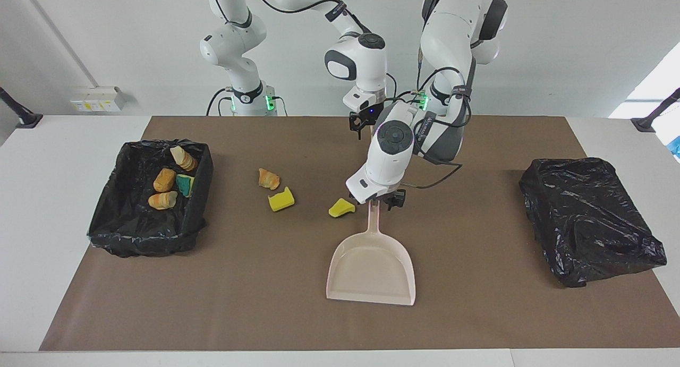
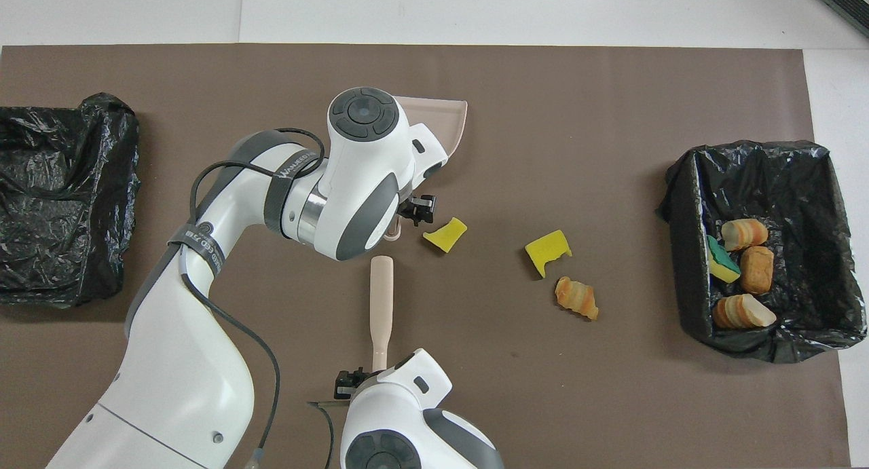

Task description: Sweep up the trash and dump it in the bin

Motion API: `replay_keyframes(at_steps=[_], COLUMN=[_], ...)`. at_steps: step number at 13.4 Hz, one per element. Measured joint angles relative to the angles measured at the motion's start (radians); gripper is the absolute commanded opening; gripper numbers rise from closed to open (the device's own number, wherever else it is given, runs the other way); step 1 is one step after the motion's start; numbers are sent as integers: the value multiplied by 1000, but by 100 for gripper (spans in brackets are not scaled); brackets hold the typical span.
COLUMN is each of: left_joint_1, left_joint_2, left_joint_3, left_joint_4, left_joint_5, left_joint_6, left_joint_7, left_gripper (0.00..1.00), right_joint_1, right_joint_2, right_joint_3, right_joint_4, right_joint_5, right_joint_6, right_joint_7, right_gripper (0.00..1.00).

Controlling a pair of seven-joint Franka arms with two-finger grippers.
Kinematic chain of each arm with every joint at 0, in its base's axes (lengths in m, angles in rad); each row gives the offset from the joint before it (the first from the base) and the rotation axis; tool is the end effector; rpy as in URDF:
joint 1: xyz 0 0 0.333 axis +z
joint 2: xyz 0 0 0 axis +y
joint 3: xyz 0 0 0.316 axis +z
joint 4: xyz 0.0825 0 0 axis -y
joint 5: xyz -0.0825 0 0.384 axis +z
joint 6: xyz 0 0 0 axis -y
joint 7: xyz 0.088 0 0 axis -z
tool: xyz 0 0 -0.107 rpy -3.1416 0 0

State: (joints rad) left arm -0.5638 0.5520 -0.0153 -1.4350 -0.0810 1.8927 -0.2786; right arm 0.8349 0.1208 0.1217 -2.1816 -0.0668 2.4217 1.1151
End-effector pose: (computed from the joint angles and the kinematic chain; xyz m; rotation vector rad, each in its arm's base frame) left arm 0.5821 -0.3855 0.3645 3.0710 -0.4161 -0.1870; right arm 0.3241 0.4579 0.3463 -3.0467 0.1718 -0.1365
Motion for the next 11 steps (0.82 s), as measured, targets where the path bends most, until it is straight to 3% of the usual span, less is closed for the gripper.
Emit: replay_keyframes(at_steps=[1, 2, 6, 7, 9, 11], left_joint_1=[0, 0, 2, 6, 9, 40], left_joint_2=[0, 0, -2, -7, -26, -52], left_joint_3=[0, 0, 7, 11, 28, 40], left_joint_4=[-1, -1, 2, 3, 3, 3], left_joint_5=[0, 0, 4, 8, 35, 51], left_joint_6=[0, 1, 1, 1, 0, -7], left_joint_7=[-1, -1, -3, 2, 30, 105], left_gripper=[3, 0, 0, 0, 0, 0], right_joint_1=[0, 1, 1, 1, 1, 1], right_joint_2=[4, 8, 11, 11, 11, 11], right_joint_3=[0, 0, 0, 0, 0, 0], right_joint_4=[0, 0, 0, 0, 0, 2], right_joint_5=[-1, -1, -2, -2, -2, -3], right_joint_6=[0, 0, 0, 0, 0, 1], right_joint_7=[0, 0, 0, 0, 0, 2], right_gripper=[73, 69, 46, 36, 3, 0])
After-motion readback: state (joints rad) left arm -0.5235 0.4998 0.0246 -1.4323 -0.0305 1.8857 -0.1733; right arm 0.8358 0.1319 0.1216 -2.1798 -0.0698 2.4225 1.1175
